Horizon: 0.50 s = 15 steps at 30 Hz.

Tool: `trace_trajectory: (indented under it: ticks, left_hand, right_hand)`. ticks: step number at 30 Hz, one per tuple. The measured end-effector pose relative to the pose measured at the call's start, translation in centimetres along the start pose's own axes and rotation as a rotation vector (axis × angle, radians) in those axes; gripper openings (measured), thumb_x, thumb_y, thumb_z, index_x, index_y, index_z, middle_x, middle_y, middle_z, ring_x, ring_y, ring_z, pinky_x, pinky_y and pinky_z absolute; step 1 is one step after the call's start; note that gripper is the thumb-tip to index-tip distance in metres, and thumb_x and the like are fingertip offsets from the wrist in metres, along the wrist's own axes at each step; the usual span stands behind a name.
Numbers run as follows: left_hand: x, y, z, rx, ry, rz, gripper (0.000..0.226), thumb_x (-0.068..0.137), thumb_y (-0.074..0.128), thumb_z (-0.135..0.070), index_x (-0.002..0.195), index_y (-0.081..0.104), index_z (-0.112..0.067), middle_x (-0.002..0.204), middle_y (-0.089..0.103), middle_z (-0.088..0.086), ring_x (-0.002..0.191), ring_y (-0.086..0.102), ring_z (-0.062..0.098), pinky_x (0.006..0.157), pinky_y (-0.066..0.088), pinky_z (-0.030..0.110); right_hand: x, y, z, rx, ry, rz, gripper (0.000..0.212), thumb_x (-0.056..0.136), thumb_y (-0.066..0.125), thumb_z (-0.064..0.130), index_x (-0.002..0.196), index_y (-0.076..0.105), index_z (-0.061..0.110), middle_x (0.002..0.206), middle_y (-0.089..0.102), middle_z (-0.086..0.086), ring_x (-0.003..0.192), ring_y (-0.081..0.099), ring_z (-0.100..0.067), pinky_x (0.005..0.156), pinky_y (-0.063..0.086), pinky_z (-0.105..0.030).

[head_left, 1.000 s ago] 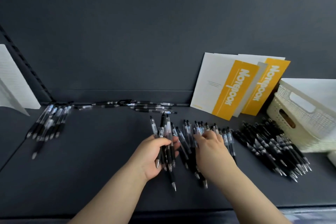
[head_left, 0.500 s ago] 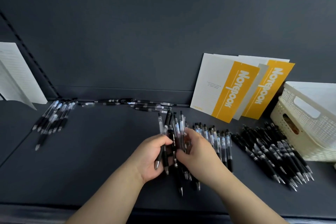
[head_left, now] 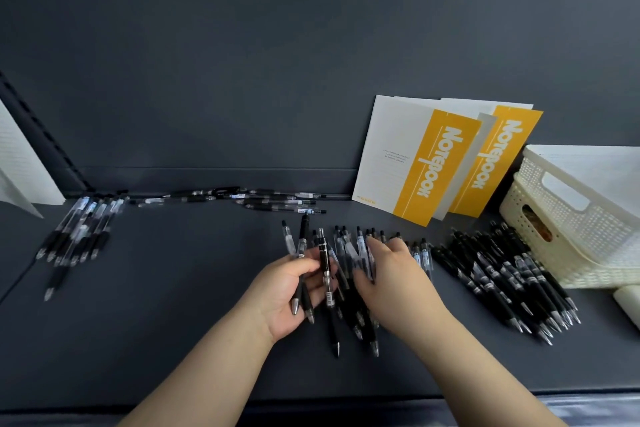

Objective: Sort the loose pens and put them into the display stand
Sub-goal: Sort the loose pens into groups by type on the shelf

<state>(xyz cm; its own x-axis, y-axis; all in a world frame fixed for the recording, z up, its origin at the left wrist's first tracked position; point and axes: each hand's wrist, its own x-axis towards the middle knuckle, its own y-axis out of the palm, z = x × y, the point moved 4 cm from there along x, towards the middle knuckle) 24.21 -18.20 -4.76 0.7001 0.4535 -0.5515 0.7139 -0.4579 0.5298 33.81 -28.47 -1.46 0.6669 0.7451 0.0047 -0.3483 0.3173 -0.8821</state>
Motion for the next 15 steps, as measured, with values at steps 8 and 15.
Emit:
trace_trajectory:
  ticks: [8, 15]
  left_hand:
    - [-0.1, 0.2, -0.1, 0.010, 0.032, 0.022, 0.019, 0.092, 0.047, 0.004, 0.098, 0.062, -0.005, 0.078, 0.072, 0.014, 0.068, 0.070, 0.021, 0.065, 0.056, 0.029]
    - [-1.2, 0.8, -0.5, 0.150, 0.138, 0.079, 0.019, 0.091, 0.050, 0.004, 0.097, 0.063, -0.008, 0.082, 0.073, 0.005, 0.076, 0.068, 0.016, 0.070, 0.058, 0.029]
  right_hand:
    - [-0.6, 1.5, 2.2, 0.223, -0.111, 0.024, 0.037, 0.083, 0.056, 0.019, 0.119, 0.050, 0.021, 0.087, 0.054, 0.011, 0.072, 0.049, -0.001, 0.060, 0.037, -0.008]
    - [0.5, 1.5, 1.4, 0.546, 0.069, 0.018, 0.021, 0.085, 0.052, 0.015, 0.101, 0.060, 0.023, 0.070, 0.062, -0.001, 0.056, 0.053, -0.009, 0.053, 0.043, -0.022]
